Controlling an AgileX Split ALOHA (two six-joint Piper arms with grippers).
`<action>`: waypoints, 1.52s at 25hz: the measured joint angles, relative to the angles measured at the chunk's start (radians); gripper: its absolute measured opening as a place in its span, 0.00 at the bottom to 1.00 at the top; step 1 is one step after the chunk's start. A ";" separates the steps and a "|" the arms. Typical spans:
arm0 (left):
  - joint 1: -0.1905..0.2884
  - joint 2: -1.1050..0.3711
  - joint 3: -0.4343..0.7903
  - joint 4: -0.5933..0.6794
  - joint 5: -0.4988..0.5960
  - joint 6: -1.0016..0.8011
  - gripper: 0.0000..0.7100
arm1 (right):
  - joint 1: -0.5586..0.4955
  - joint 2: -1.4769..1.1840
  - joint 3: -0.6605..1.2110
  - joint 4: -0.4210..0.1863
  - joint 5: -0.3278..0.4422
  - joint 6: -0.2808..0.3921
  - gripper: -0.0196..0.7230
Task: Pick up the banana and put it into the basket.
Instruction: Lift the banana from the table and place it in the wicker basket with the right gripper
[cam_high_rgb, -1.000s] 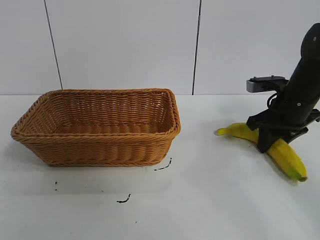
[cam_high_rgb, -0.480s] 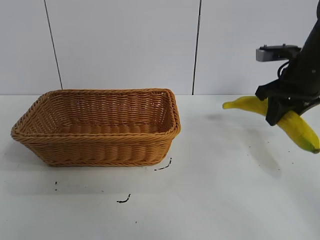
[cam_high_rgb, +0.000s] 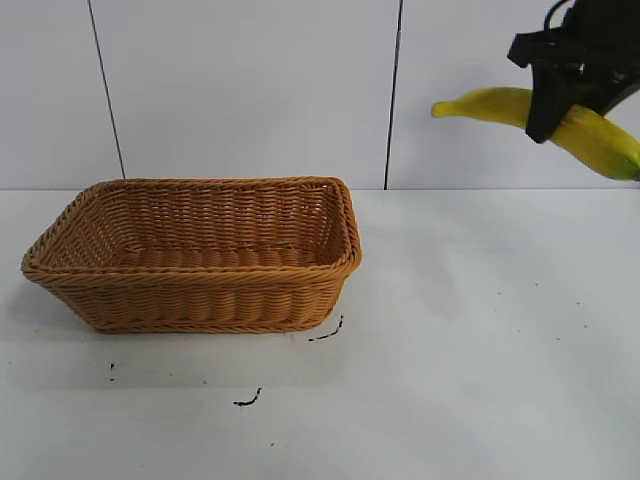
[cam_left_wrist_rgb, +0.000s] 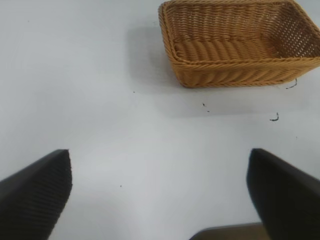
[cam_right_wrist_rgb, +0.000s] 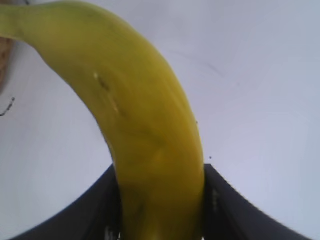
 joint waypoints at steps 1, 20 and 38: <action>0.000 0.000 0.000 0.000 0.000 0.000 0.97 | 0.025 0.015 -0.034 -0.008 0.000 0.001 0.43; 0.000 0.000 0.000 0.000 0.000 0.000 0.97 | 0.389 0.267 -0.181 -0.154 -0.288 -0.265 0.43; 0.000 0.000 0.000 0.000 0.000 0.000 0.97 | 0.389 0.438 -0.181 -0.124 -0.469 -0.266 0.43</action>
